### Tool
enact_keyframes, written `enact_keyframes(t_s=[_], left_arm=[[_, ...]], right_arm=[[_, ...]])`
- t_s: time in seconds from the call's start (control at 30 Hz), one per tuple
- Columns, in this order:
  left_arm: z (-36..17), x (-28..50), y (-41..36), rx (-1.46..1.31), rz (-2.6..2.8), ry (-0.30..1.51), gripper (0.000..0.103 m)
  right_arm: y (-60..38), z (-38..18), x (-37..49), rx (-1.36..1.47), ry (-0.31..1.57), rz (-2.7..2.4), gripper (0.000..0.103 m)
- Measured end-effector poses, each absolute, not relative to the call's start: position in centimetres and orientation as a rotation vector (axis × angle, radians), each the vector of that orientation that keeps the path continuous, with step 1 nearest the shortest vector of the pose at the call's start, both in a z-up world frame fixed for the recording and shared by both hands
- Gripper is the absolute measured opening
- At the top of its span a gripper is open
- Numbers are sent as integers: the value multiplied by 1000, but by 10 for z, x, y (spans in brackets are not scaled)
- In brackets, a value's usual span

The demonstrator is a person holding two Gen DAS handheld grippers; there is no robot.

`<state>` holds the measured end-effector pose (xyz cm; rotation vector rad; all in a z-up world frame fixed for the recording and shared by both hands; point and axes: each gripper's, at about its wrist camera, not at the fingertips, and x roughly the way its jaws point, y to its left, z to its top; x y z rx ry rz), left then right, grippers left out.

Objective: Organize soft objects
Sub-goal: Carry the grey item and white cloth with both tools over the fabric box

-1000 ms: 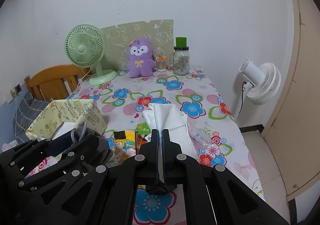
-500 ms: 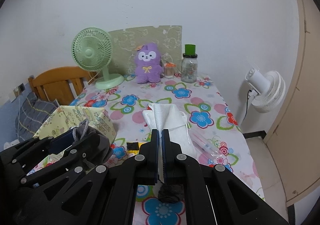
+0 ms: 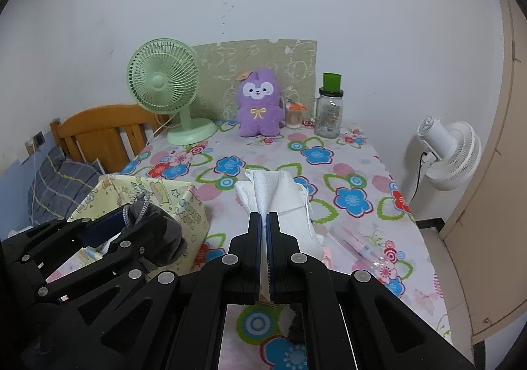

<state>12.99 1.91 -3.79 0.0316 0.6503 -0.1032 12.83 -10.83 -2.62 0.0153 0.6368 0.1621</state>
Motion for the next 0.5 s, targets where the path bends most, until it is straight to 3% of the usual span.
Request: enact_keyframes(t_s=[0.5], left_arm=[[-38, 142, 65, 33, -81, 666, 26]], right_arm=[[-62, -19, 146, 21, 637, 216, 6]])
